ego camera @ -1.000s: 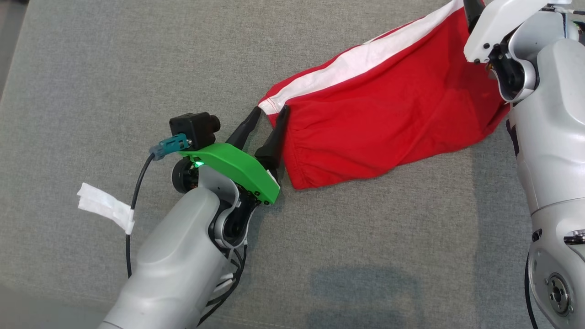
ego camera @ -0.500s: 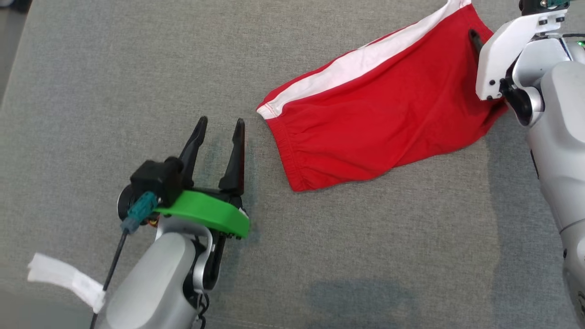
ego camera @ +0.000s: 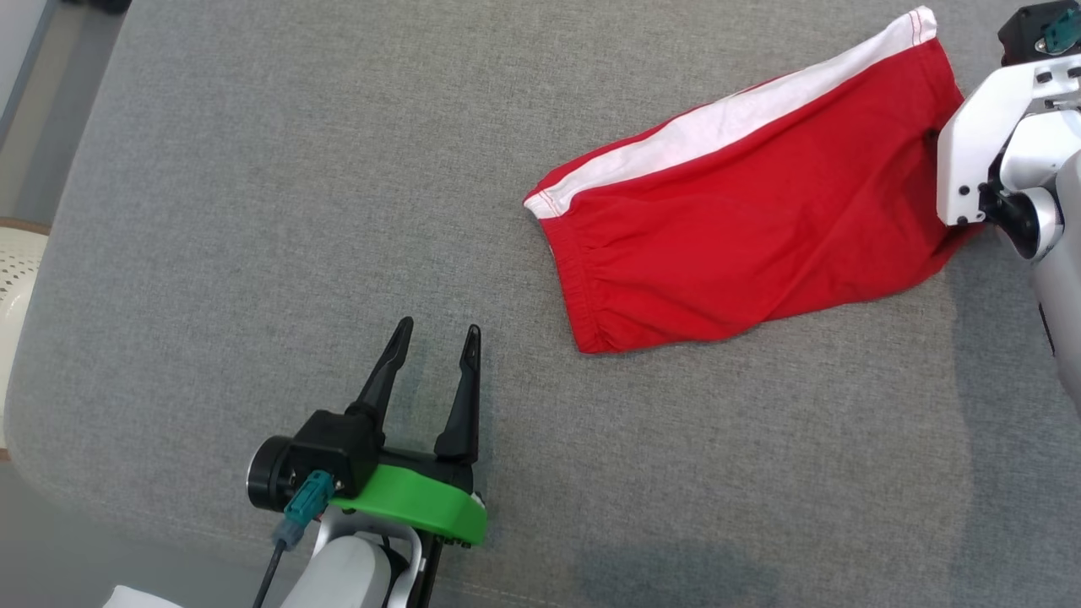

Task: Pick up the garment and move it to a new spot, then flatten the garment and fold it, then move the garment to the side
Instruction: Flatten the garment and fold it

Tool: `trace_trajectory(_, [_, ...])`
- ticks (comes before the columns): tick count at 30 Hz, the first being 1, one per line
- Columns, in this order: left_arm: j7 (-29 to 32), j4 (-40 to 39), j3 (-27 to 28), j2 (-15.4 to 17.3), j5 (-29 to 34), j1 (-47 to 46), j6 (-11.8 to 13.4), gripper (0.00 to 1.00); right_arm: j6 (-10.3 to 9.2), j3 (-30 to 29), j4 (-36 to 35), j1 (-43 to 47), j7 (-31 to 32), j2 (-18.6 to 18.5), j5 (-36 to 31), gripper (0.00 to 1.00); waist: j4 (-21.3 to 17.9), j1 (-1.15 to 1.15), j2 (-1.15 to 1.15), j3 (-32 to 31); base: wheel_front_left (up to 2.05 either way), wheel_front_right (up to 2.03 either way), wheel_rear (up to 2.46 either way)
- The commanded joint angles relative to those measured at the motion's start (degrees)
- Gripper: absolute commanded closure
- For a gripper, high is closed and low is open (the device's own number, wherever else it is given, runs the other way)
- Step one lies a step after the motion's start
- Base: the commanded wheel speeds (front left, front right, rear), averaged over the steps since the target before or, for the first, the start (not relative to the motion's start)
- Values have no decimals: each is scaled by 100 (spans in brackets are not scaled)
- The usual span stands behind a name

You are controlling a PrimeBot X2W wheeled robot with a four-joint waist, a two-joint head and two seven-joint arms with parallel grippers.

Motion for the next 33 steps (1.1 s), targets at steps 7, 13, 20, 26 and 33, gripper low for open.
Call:
trace_trajectory(7, [-17,116,500,-98,322,402,-228,0,2,-219,-545,673,44,184,913,100,-578,0,0,-320,0,0,0])
trace_trajectory(13, [-18,143,822,-61,543,732,-367,0,-4,-493,-1176,1227,93,75,1408,100,-1024,0,0,-628,0,0,0])
trace_trajectory(20, [-17,120,1056,-93,738,1020,-576,0,-3,-1211,-1624,1963,-251,-20,1599,100,-1111,0,0,-965,0,0,0])
trace_trajectory(26, [-17,164,1132,-235,812,1209,-659,0,0,-1475,-2191,2088,-528,128,1461,100,-968,0,0,-1194,0,0,0])
trace_trajectory(33, [-18,155,1184,-353,850,1354,-687,0,2,-369,-3572,2333,-103,777,1687,100,-880,0,0,-1264,0,0,0])
